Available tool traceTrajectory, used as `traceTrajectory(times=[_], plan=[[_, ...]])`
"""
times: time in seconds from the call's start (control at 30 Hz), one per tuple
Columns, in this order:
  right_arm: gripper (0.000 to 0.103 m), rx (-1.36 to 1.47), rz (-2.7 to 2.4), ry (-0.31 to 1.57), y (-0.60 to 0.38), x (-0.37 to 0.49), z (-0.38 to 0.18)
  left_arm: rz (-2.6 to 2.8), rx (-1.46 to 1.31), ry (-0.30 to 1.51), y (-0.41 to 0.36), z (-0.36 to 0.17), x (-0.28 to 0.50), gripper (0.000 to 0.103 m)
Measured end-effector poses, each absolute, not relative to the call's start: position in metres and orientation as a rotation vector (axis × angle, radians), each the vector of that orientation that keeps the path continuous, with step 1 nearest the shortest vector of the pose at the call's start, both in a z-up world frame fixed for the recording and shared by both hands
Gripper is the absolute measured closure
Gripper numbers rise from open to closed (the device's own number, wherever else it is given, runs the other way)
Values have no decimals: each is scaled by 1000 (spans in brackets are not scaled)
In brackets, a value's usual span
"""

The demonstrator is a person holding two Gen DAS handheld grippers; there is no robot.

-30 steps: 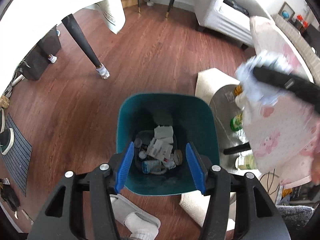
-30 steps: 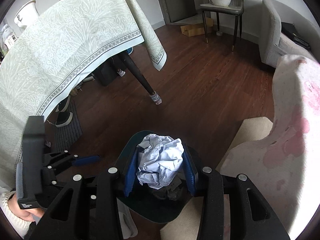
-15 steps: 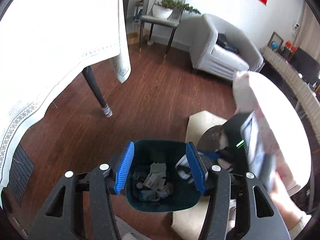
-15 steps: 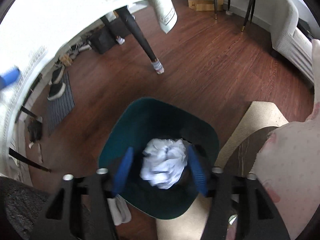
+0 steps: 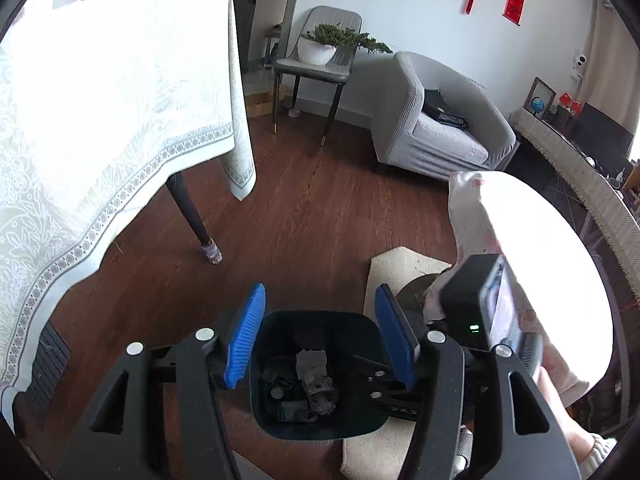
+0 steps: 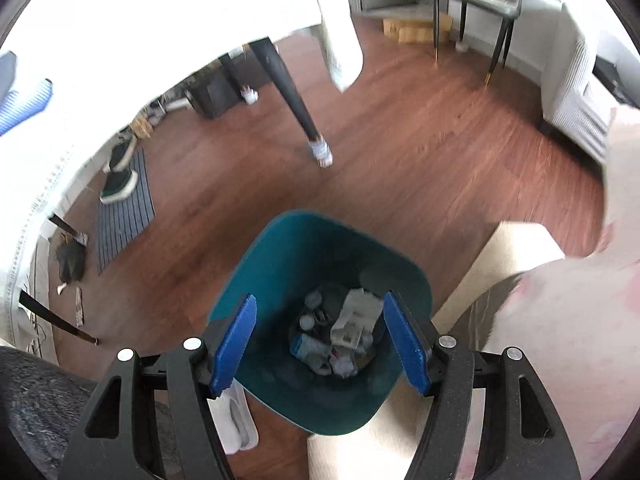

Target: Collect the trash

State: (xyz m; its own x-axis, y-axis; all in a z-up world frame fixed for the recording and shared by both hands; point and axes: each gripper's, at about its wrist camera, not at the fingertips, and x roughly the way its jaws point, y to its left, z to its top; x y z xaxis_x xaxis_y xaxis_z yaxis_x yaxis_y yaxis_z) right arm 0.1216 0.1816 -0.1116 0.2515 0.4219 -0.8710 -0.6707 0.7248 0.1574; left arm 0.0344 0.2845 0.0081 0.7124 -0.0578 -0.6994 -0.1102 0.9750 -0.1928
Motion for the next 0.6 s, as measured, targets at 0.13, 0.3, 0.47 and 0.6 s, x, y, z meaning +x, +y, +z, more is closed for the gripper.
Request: traceTrajectory(times=[0.13,0.3,0.47,0.6], plan=[[36,-257,727,992,165,116,-81,68,-213,751,281,17,35,33],[33,-268,676,868,136,108,-41,40,-188,729,265,25,40,22],[25,-248,592,750,91,105,-9,13,-145,669,238,32,44,11],[18,-185,508,725,44,105,5,31,-31,644,206,34,47,8]])
